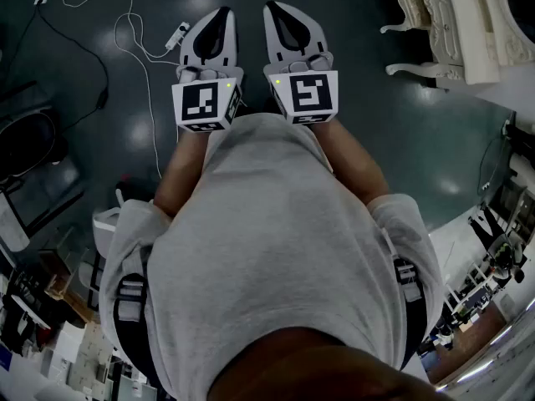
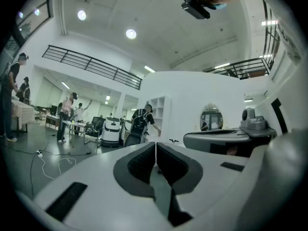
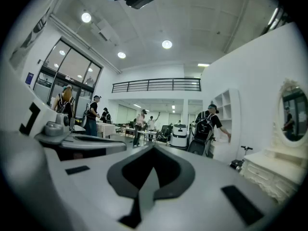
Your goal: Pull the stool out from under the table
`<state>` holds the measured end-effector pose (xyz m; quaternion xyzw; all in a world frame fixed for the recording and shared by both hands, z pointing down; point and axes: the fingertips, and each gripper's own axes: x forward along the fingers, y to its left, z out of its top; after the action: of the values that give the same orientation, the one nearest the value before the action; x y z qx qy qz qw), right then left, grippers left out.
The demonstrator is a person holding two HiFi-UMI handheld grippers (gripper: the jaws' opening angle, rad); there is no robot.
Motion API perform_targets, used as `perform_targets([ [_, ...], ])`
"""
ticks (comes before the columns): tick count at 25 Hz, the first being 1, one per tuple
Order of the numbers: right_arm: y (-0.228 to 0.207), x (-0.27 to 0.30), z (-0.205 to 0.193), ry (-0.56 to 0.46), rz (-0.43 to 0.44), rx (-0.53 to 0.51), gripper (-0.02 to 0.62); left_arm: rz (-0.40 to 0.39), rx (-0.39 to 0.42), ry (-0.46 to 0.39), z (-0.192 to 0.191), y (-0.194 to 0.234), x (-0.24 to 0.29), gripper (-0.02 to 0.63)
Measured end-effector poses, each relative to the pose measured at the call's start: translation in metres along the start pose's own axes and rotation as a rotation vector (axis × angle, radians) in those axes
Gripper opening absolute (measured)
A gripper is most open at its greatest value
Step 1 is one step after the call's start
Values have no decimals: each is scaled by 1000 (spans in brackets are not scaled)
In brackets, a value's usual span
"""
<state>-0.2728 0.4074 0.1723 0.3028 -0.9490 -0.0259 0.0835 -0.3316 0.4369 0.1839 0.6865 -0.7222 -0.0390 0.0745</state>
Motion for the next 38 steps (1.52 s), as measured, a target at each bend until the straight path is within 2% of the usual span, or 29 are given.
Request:
perform_targets([
  [5, 0, 12, -6, 12, -18, -10, 14, -42, 24, 2, -3, 2, 12, 14],
  [12, -17, 32, -33, 74, 6, -3, 14, -94, 30, 64, -22, -5, 42, 14],
  [16, -61, 49, -39, 77, -26, -16, 14, -96, 45, 86, -31, -14, 79, 14],
  [21, -107, 78, -44, 86, 9, -42, 14, -77, 72, 93, -29, -12, 137, 14],
  [26, -169, 107, -47, 111, 33, -53, 14, -86, 91, 99, -19, -22, 219, 14],
  [32, -270, 119, -72, 158, -30, -32, 14, -202, 104, 154, -46, -85, 313, 14],
  [38, -353, 106, -96, 202, -190, 16, 14, -401, 121, 230, -72, -149, 379, 14],
])
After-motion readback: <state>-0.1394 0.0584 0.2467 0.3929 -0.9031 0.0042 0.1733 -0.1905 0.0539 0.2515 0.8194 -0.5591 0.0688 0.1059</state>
